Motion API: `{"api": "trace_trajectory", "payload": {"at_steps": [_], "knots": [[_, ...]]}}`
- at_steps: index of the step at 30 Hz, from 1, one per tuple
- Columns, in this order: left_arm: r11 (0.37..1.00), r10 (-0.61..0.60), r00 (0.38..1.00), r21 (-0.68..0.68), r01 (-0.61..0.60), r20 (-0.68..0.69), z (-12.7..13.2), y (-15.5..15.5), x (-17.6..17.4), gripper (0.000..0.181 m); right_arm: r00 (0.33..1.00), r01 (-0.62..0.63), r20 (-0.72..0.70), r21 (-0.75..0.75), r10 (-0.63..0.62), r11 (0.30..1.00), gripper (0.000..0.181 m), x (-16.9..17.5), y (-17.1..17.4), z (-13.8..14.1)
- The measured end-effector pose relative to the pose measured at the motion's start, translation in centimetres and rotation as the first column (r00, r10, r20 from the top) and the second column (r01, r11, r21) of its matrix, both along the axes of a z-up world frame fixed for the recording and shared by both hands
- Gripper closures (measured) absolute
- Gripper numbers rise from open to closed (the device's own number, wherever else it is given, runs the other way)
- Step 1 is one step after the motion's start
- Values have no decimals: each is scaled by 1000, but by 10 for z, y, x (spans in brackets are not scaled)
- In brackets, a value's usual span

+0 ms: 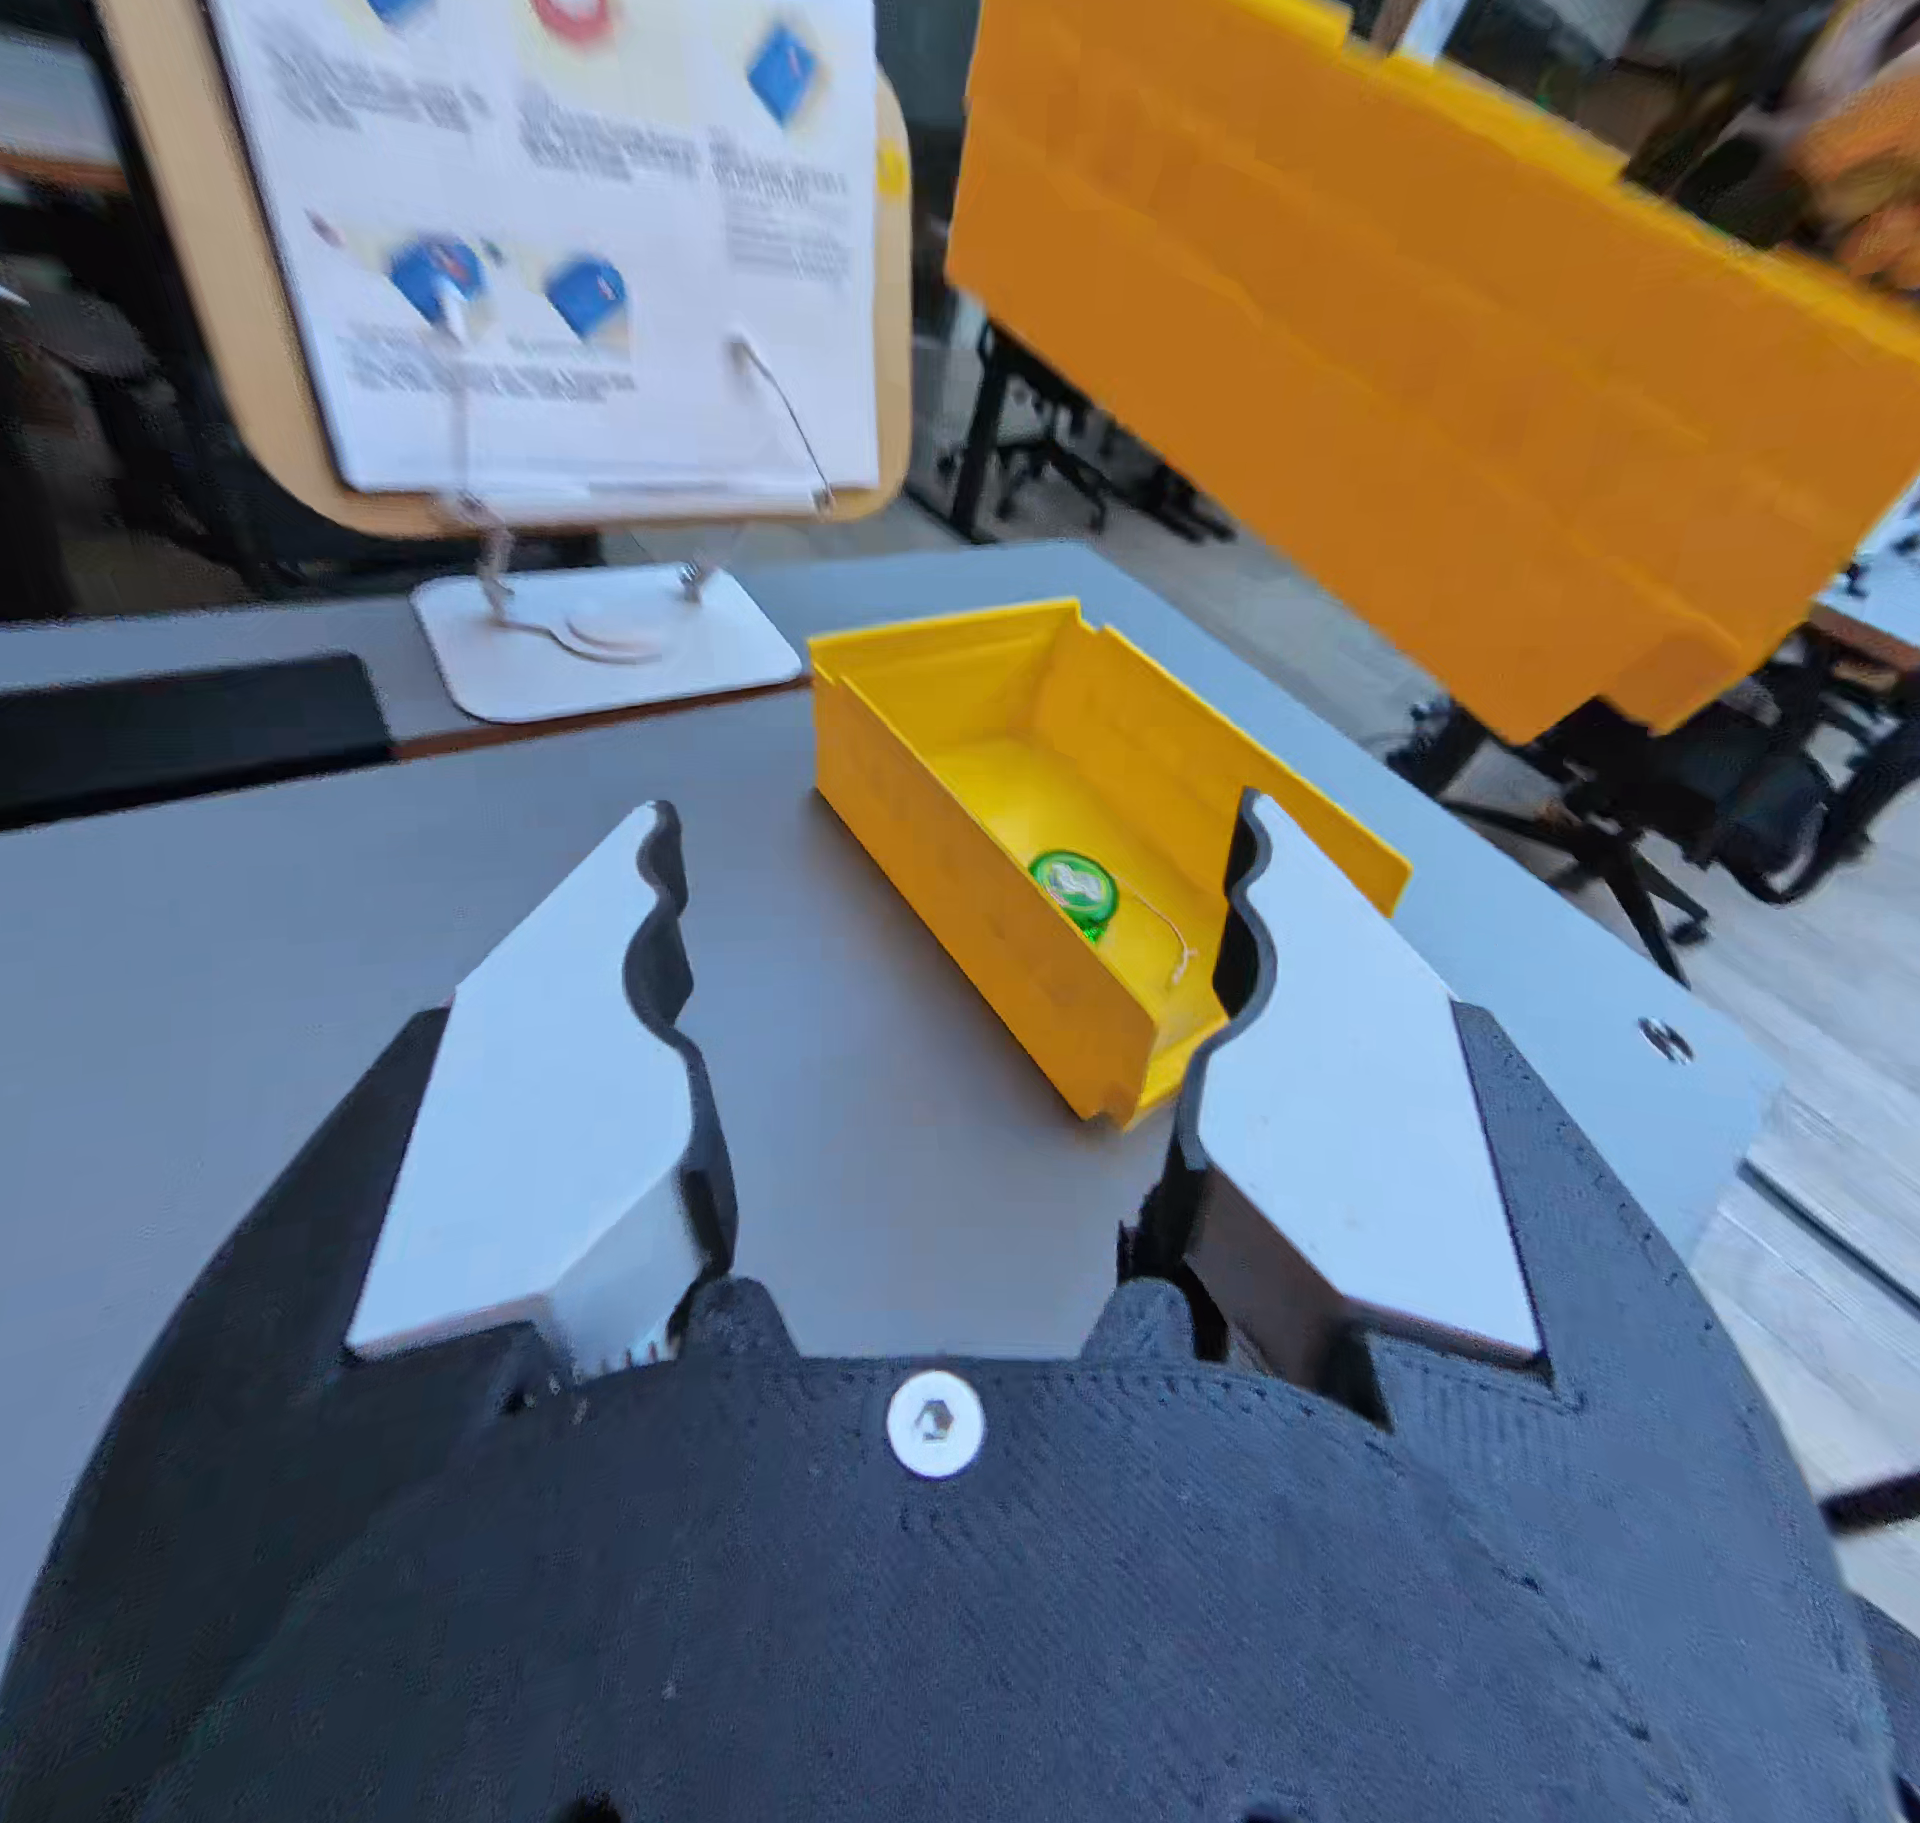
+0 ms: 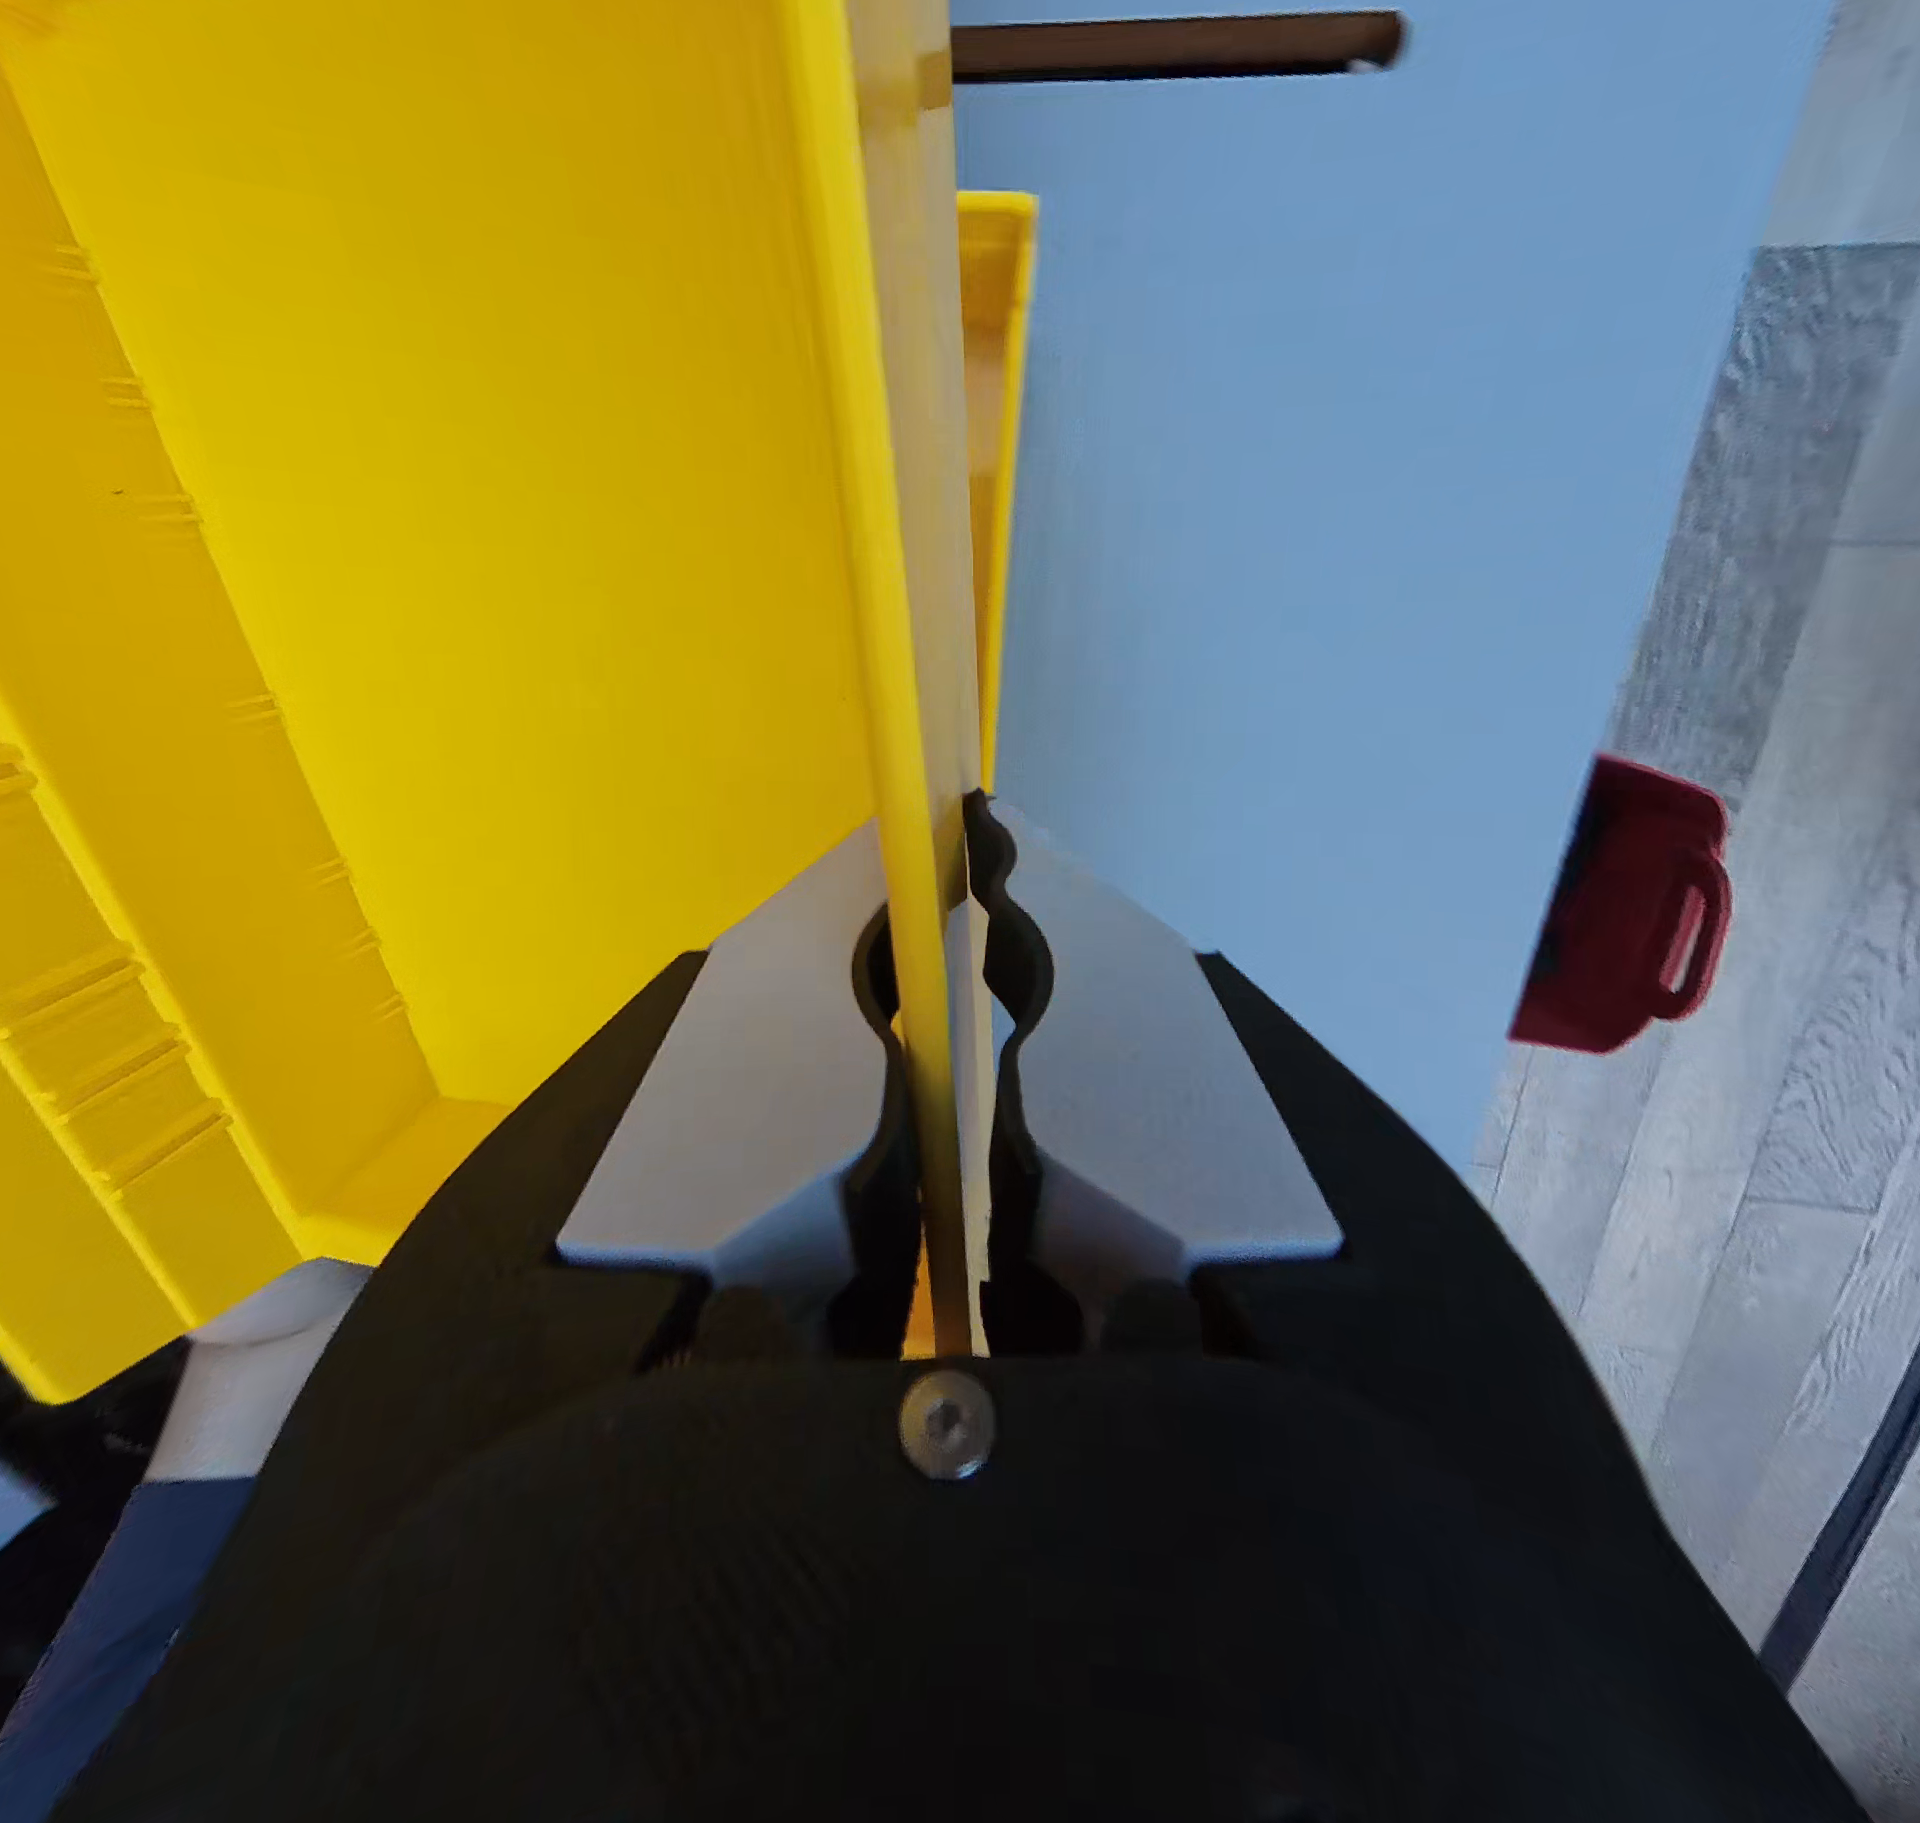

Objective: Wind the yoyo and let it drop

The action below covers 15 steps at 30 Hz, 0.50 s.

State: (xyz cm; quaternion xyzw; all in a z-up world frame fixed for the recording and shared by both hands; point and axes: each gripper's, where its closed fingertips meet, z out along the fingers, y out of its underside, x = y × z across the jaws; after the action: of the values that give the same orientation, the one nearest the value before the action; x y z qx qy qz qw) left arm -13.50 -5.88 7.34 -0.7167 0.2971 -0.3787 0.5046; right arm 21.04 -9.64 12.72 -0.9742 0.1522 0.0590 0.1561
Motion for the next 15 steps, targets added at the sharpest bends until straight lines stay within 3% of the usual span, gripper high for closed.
{"api": "trace_trajectory", "payload": {"at_steps": [3,7,10,15], "knots": [[989,-77,990,-138,60,-122,-55,23,70,86,991,125,61,-31,-123,992,180,65,-46,-13],[955,-177,918,-286,73,-355,-113,33,122,88,970,236,88,-103,-227,966,179,124,-99,-52],[935,-232,847,-349,59,-479,-136,32,140,94,957,290,75,-141,-282,947,181,154,-127,-83],[937,-251,677,-349,-10,-692,-166,37,143,103,946,325,59,-190,-320,926,180,179,-151,-125]]}}
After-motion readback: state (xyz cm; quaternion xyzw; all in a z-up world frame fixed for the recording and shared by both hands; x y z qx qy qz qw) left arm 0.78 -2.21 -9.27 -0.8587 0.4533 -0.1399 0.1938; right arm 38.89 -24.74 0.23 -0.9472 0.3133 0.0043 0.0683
